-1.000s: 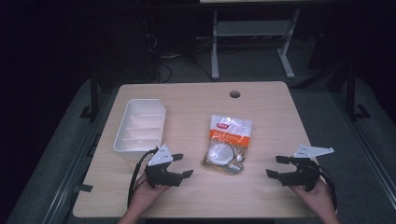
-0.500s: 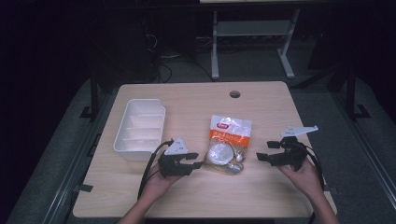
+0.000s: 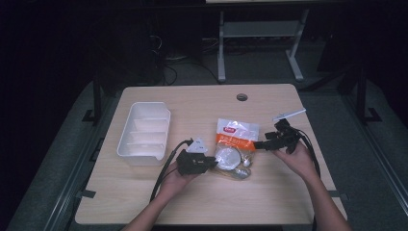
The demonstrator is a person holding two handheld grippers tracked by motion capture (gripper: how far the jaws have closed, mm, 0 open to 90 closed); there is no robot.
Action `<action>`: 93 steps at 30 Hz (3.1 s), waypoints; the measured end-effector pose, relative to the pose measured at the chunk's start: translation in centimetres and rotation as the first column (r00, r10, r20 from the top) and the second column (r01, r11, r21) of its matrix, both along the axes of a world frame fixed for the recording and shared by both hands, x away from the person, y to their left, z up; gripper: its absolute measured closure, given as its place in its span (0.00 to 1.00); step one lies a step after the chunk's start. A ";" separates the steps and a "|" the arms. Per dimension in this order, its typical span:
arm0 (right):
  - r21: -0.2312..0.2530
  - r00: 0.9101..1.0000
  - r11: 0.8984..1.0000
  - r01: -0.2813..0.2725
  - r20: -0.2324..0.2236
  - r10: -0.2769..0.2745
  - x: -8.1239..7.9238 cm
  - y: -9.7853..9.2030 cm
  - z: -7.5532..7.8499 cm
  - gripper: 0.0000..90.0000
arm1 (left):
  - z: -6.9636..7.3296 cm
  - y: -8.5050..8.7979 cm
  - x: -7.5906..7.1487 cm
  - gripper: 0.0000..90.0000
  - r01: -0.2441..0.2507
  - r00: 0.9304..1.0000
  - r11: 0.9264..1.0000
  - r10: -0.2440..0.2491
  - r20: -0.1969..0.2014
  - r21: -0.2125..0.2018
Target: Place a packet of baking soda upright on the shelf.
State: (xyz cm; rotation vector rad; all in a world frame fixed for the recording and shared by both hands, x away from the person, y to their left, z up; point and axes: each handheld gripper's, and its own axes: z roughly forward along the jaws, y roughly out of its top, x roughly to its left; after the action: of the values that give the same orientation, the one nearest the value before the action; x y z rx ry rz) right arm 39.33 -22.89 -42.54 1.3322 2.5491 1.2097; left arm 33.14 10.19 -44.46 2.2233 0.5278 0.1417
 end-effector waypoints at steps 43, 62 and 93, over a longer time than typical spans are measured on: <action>0.167 0.986 0.973 -0.156 -0.026 0.162 1.3 4.7 0.9 1.00 | 0.3 0.2 -2.2 0.59 0.023 0.999 0.999 -0.022 0.024 -0.048; 0.056 0.972 0.977 -0.205 0.133 0.196 1.2 7.4 8.0 1.00 | 1.1 3.6 -5.1 0.31 0.032 0.999 0.997 -0.029 0.046 -0.067; 0.129 0.933 0.935 -0.330 0.198 0.302 5.7 17.4 11.3 1.00 | 0.0 5.7 -5.1 0.25 0.044 0.997 0.998 -0.041 0.068 -0.054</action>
State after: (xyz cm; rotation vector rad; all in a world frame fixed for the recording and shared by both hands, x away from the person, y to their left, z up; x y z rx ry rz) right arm 45.00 -5.46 -31.23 0.8041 2.6547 1.5366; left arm 28.02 15.90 -44.46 2.1659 0.4423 0.1765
